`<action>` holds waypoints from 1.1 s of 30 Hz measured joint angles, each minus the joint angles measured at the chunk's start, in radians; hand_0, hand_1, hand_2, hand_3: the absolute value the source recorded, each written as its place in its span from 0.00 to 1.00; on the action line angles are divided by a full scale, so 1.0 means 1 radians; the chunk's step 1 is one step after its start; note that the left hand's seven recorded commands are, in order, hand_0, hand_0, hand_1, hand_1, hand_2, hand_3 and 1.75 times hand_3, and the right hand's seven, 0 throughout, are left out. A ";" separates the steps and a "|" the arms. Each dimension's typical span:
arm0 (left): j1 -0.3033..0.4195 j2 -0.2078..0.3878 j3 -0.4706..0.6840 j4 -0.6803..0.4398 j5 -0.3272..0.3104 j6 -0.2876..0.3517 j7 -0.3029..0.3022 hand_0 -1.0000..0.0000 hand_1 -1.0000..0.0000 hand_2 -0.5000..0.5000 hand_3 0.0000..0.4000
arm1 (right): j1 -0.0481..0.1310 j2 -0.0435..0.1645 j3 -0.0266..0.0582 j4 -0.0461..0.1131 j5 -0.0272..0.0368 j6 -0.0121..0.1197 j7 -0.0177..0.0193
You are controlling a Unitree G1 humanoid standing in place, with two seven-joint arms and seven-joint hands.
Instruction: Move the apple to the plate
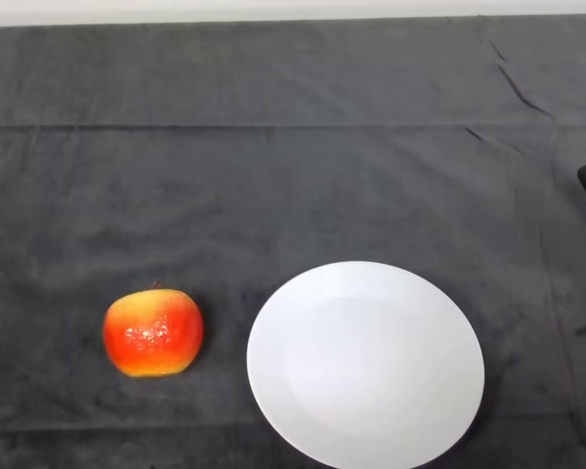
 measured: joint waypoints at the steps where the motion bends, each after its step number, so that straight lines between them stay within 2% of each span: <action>1: 0.008 -0.002 -0.017 -0.029 0.001 0.022 -0.004 1.00 1.00 0.50 0.00 | 0.000 0.000 -0.0001 0.000 -0.0001 0.000 0.0000; 9: 0.007 -0.006 -0.134 -0.177 0.068 0.164 -0.057 1.00 1.00 0.50 0.00 | 0.000 0.000 -0.0001 0.000 -0.0005 0.000 0.0000; 13: 0.007 -0.006 -0.198 -0.213 0.081 0.220 -0.090 1.00 1.00 0.50 0.00 | 0.000 0.000 -0.0001 0.000 -0.0006 0.000 0.0000; 17: 0.001 -0.007 -0.265 -0.218 0.120 0.261 -0.110 1.00 1.00 0.50 0.00 | 0.000 0.000 -0.0004 0.000 -0.0008 -0.001 0.0000; 20: -0.002 -0.008 -0.311 -0.218 0.152 0.286 -0.116 1.00 1.00 0.50 0.00 | 0.000 0.000 -0.0004 0.000 -0.0010 -0.001 0.0000; 25: -0.020 -0.009 -0.373 -0.218 0.156 0.315 -0.146 1.00 1.00 0.50 0.00 | 0.000 0.000 -0.0003 0.000 -0.0013 -0.001 0.0000; 33: -0.086 -0.030 -0.454 -0.218 0.194 0.343 -0.173 1.00 1.00 0.50 0.00 | 0.000 0.000 -0.0003 0.000 -0.0018 -0.001 0.0000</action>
